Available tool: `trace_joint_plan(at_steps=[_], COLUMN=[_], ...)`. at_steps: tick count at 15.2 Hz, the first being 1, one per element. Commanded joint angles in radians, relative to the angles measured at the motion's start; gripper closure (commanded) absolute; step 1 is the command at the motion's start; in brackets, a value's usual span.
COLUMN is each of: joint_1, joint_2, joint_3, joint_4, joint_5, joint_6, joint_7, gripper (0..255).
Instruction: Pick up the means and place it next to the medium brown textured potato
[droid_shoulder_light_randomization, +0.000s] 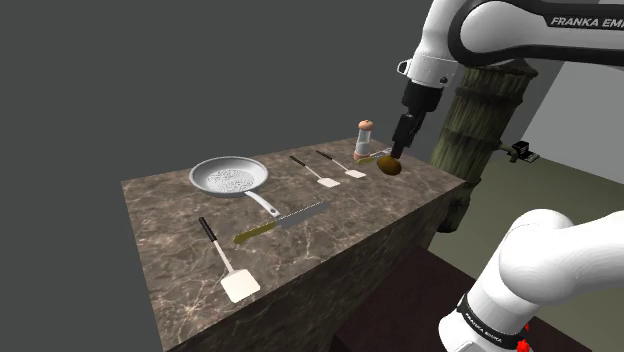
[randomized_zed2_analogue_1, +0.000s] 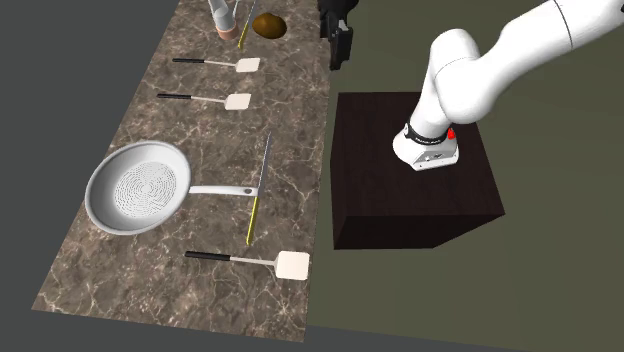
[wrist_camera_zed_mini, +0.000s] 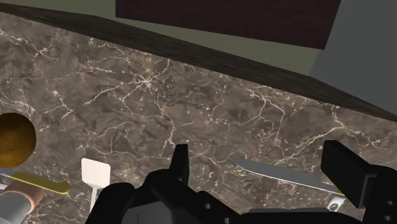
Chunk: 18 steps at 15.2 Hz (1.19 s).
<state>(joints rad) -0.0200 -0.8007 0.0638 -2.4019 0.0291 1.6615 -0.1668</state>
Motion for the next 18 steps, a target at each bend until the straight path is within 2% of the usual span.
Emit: trace_joint_plan(at_steps=[1,11,18], joint_1=[0.0,0.04,0.037], joint_2=[0.0,0.149,0.342], joint_3=[0.0,0.224,0.385], joint_4=[0.0,-0.036,0.025], joint_5=[0.0,0.122,0.144], joint_6=[0.0,0.197,0.341], joint_7=[0.0,0.282,0.488], gripper=[0,0,0])
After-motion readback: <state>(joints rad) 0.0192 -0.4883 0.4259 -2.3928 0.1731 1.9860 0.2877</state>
